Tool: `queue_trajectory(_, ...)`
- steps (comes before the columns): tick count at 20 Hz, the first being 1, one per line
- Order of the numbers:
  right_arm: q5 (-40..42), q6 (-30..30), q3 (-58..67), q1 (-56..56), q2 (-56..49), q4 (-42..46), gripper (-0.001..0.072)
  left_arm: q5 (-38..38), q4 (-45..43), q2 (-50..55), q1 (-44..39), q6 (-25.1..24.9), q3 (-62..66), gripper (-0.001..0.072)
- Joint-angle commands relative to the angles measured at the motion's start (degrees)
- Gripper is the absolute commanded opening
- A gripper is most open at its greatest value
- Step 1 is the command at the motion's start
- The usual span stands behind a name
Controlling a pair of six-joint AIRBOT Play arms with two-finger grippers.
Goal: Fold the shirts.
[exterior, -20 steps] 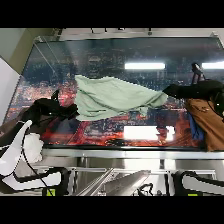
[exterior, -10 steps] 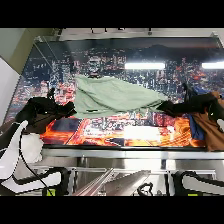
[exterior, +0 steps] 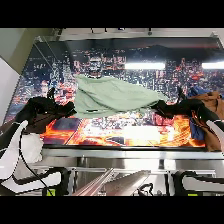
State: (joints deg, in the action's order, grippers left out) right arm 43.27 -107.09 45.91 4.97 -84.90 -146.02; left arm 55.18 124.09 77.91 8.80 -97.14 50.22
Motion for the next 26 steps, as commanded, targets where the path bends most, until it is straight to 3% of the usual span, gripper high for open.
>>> queue_trajectory(1,-2.40,1.07,2.19,-0.63,-0.35,-1.66,0.0211,-0.09,-0.02,-0.04,0.07,-0.57,0.07,0.0017)
queue_trajectory(3,-1.57,0.59,3.26,-0.52,-0.26,-1.64,0.0019,-0.02,-0.02,-0.07,0.07,-0.59,0.07,0.0017)
queue_trajectory(7,6.84,-2.58,6.01,0.94,5.92,-1.70,0.0018,1.70,0.13,-5.49,0.07,-1.84,1.64,0.0016)
queue_trajectory(10,10.97,-2.89,15.06,6.67,21.57,-1.73,0.0018,4.31,0.37,-18.03,1.31,-1.99,12.61,0.0016)
queue_trajectory(12,10.86,-4.92,26.56,12.11,34.14,-1.66,0.0018,0.33,0.37,-29.42,3.63,-1.73,23.65,0.0017)
queue_trajectory(15,10.73,-5.97,45.22,20.26,45.38,-1.42,0.0018,-11.41,-0.59,-44.52,9.33,-1.86,38.80,0.0016)
queue_trajectory(17,10.47,-8.17,54.21,23.96,49.81,-1.27,0.0018,-11.17,-7.39,-49.27,13.55,-1.79,48.78,0.0016)
queue_trajectory(22,1.53,-8.41,60.06,24.92,55.15,10.03,0.0018,2.93,-17.88,-45.18,17.59,1.95,64.04,0.0017)
queue_trajectory(24,6.34,-7.56,60.02,24.94,52.63,9.40,0.0018,10.36,-15.13,-39.12,13.84,2.03,65.44,0.0017)
queue_trajectory(26,13.16,-7.61,58.42,24.92,47.25,3.08,0.0018,12.81,-12.87,-32.59,8.26,0.66,63.14,0.0017)
